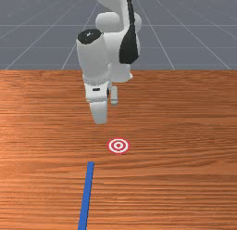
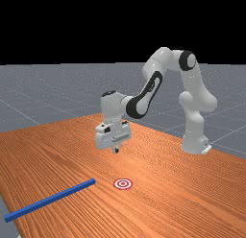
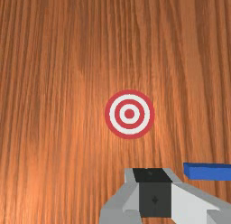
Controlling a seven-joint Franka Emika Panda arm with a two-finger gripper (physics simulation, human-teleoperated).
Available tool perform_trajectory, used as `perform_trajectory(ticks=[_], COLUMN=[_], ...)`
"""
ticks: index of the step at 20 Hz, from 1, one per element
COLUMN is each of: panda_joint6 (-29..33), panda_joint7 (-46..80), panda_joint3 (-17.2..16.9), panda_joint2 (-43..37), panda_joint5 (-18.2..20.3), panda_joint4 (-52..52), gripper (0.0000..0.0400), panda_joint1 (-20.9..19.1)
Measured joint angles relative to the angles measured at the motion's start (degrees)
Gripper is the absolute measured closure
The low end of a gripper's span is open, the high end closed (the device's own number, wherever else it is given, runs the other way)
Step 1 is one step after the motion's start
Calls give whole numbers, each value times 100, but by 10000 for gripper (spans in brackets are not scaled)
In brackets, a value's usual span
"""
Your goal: Pull the pivot to the target area
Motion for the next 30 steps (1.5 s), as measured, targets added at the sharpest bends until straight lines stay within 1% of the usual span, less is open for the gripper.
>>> perform_trajectory(ticks=[1,2,3,4,5,6,7,8,10,11,12,14,15,18,19,23,25,26,28,29,30], panda_joint6=[126,-1145,-339,-300,-342,-785,-74,-25,95,101,124,362,224,232,220,226,199,289,285,338,341], panda_joint7=[763,511,-268,-193,-231,371,647,669,583,295,280,336,429,371,114,154,67,704,800,1326,1376], panda_joint3=[-249,-224,129,88,100,-163,-299,-312,-277,-162,-159,-161,-181,-172,-35,-55,-1,-185,-201,-292,-308], panda_joint2=[-51,383,32,-14,-32,119,-79,-43,54,102,129,127,188,253,277,315,323,290,275,263,265], panda_joint5=[-402,-529,349,263,311,-359,-678,-703,-606,-397,-399,-360,-364,-378,-109,-148,-44,-181,-163,-60,-45], panda_joint4=[-73,824,151,125,138,490,37,27,14,23,18,-99,-7,14,25,61,73,17,12,-18,-16], gripper=[400,400,400,400,400,400,400,400,400,400,400,400,400,400,400,400,400,400,400,400,400], panda_joint1=[266,250,-154,-113,-136,158,309,325,292,175,173,175,193,186,41,56,3,186,199,273,270])
